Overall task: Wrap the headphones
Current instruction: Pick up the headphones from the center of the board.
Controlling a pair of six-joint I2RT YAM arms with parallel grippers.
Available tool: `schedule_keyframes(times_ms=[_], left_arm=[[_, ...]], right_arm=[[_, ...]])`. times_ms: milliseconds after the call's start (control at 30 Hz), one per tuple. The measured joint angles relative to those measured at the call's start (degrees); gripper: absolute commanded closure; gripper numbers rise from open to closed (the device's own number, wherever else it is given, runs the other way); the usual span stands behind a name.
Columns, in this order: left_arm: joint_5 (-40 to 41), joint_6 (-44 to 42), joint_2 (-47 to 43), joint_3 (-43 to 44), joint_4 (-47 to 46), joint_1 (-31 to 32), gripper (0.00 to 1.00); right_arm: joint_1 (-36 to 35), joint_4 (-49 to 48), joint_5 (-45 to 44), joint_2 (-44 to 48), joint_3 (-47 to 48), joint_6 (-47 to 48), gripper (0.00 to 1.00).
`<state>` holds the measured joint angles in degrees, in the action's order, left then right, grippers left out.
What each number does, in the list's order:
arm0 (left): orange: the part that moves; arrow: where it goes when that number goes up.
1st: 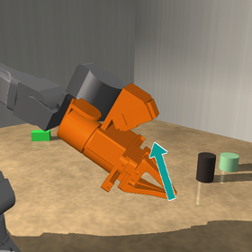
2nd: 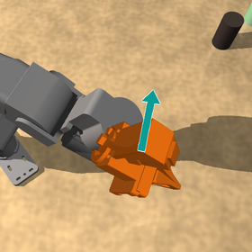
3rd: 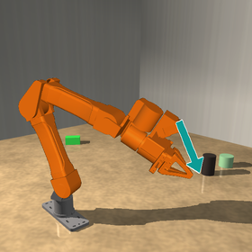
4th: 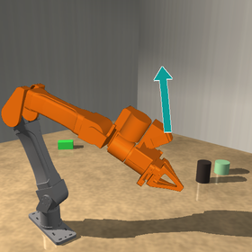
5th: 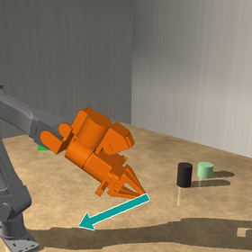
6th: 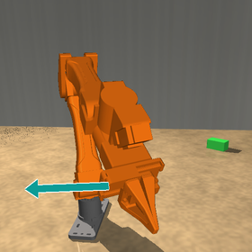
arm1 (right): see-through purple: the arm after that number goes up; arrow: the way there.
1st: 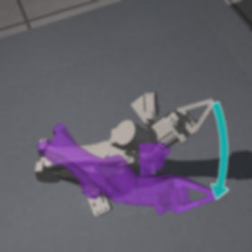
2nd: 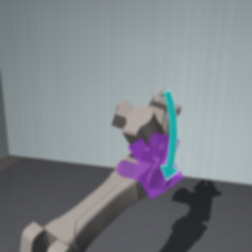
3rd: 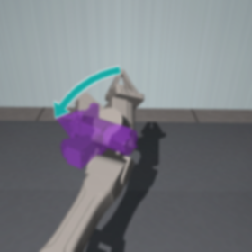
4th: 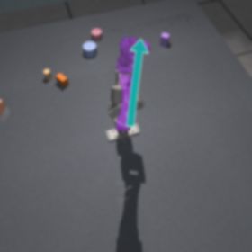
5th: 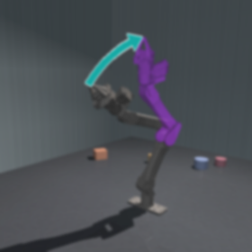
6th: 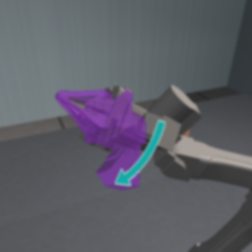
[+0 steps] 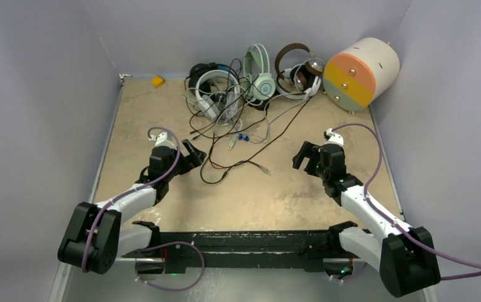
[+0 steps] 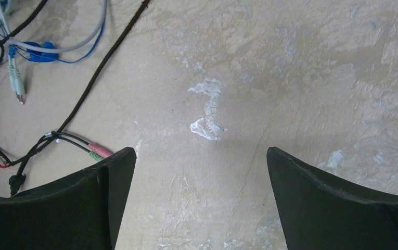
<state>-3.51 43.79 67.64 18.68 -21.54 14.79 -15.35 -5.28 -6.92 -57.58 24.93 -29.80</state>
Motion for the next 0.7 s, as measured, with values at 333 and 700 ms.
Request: schedule_keyframes(times_ms=[333, 700], left_arm=[[-1.6, -1.4, 1.6, 4.0, 1.1, 0.0, 0.04], [1.2, -1.7, 8.2, 21.0, 7.5, -0.3, 0.16]], right_arm=[[0.0, 11.7, -2.6, 0.0, 4.2, -2.8, 0.01], [0.0, 11.2, -3.0, 4.4, 1.0, -2.2, 0.01]])
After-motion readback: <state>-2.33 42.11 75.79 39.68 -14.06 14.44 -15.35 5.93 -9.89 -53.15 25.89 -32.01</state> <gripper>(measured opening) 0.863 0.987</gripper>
